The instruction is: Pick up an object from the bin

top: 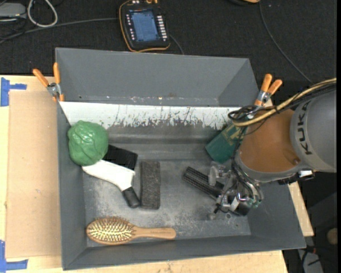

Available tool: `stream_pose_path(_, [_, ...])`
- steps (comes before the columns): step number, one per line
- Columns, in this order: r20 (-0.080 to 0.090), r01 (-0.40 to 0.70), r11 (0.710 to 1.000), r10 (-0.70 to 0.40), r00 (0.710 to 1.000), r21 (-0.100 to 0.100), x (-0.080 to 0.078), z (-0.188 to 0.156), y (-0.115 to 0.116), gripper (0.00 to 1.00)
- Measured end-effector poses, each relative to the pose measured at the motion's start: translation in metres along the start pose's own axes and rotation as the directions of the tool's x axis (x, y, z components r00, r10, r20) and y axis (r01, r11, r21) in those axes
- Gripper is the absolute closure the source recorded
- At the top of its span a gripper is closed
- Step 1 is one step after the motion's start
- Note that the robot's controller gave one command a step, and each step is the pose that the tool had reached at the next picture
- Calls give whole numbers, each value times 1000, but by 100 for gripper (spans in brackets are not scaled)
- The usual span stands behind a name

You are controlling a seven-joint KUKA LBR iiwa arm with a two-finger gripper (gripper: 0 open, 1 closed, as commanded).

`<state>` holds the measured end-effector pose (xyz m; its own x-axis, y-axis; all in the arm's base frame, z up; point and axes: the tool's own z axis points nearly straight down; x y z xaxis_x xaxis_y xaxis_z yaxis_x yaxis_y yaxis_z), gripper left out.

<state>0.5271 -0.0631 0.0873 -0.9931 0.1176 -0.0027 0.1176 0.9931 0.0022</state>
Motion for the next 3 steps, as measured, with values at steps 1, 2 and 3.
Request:
stream_pose_path(1, [-21,108,994,-108,994,-9,-46,16,-21,0])
stream_pose_path(2, [5,10,1000,-10,1000,-2,-20,21,-8,0])
stream_pose_path(3, [-34,91,996,-91,995,-12,-38,17,-17,0])
